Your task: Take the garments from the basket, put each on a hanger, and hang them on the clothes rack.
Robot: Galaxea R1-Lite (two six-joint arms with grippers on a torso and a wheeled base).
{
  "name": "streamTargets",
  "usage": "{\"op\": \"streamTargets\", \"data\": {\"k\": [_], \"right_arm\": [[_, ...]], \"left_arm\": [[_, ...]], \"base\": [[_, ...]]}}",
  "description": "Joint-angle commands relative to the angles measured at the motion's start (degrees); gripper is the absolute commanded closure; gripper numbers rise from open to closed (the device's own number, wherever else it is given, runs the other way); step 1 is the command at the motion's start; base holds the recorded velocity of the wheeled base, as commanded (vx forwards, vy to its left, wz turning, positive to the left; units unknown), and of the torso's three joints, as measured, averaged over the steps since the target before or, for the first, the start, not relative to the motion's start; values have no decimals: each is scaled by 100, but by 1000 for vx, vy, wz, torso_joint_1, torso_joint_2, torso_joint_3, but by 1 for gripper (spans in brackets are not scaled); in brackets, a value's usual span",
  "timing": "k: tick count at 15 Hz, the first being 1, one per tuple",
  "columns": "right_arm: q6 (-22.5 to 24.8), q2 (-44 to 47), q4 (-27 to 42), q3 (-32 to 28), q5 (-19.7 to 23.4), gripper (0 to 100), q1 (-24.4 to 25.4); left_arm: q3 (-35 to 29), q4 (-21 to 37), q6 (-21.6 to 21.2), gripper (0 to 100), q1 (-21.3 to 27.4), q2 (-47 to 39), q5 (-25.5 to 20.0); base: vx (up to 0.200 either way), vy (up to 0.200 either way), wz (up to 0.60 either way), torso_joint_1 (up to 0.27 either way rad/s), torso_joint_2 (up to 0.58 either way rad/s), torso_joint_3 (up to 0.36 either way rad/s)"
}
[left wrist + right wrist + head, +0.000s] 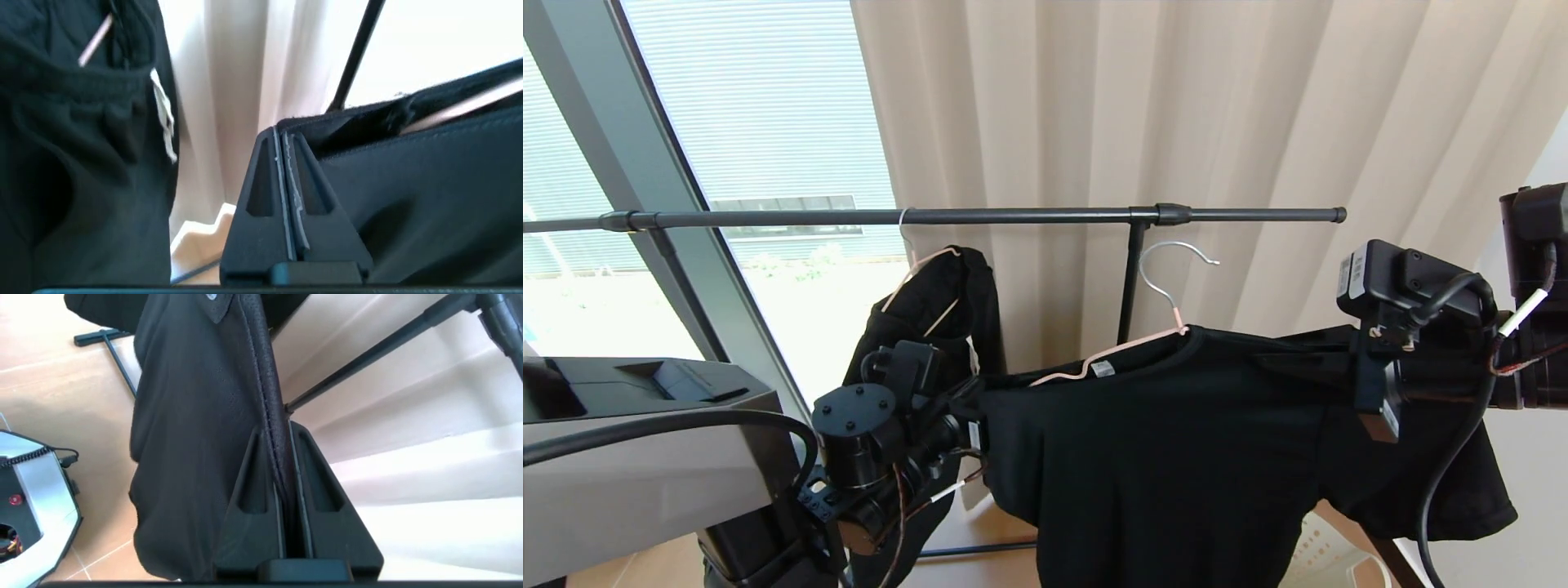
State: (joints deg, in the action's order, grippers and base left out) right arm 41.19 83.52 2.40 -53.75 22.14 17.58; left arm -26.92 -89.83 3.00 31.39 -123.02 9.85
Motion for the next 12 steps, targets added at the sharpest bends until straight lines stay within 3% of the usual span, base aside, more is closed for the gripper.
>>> {"op": "streamTargets", "data": {"k": [1, 2, 4, 10, 12], "right_arm": [[-278, 15, -3, 22, 54, 100, 44], [-639, -11, -64, 101, 159, 100, 53], [-718, -55, -486, 418, 168, 100, 53], [-1773, -152, -2332, 1648, 221, 100, 53], [-1790, -248, -2859, 2105, 810, 100, -70]], "left_arm": [[64, -17, -107, 100, 148, 384, -1], [55, -17, -159, 100, 368, 603, -1], [-7, -17, -168, 100, 517, 981, 8], [-437, 1442, -274, 100, 834, 1772, 8], [-745, 1829, -520, 100, 851, 1799, 8]], "base": [[0, 0, 0, 0, 0, 0], [0, 0, 0, 0, 0, 0], [0, 0, 0, 0, 0, 0], [0, 0, 0, 0, 0, 0], [0, 0, 0, 0, 0, 0]]}}
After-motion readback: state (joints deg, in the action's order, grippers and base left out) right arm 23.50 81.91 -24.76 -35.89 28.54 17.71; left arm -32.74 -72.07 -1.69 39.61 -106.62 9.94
